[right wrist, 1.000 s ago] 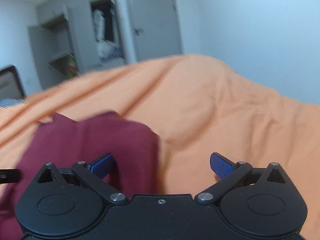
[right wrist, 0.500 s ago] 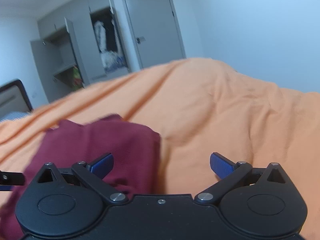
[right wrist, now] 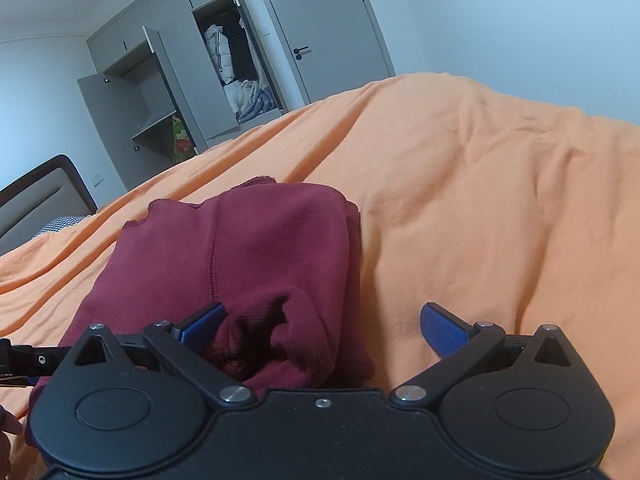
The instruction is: Fold small clothes
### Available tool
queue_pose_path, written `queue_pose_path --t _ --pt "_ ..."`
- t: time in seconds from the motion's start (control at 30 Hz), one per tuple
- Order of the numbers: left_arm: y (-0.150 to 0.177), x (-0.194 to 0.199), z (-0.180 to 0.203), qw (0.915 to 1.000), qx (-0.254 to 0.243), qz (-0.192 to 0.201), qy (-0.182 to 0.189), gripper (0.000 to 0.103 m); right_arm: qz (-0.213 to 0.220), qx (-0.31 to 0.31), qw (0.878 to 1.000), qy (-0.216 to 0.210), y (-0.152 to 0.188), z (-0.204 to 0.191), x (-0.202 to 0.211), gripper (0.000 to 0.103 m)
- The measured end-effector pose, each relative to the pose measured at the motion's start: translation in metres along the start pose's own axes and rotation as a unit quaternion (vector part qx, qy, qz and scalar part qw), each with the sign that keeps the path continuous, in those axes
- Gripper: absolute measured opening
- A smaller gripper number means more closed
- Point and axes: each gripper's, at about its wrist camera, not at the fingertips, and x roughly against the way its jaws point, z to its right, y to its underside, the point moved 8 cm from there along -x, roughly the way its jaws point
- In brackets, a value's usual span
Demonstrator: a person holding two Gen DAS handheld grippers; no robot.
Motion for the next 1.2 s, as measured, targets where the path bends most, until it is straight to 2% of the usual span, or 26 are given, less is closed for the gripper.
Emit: queue_pose_path --t 0.87,1.07,1.2 --pt "0.002 0.002 -0.001 1.0000 -0.001 0.003 -0.002 0.103 0.017 0.009 1.000 0.003 0.005 0.001 0.004 0.103" --pt "-0.006 0.005 -0.003 0.9999 -0.004 -0.001 0.012 0.103 -0.010 -0.004 0.999 -0.053 -0.004 -0.002 0.011 0.103" --pt "-0.019 0.006 -0.005 0.9999 -0.006 0.011 0.010 0.103 -0.021 -0.053 0.995 -0.079 -0.009 0.006 0.008 0.103"
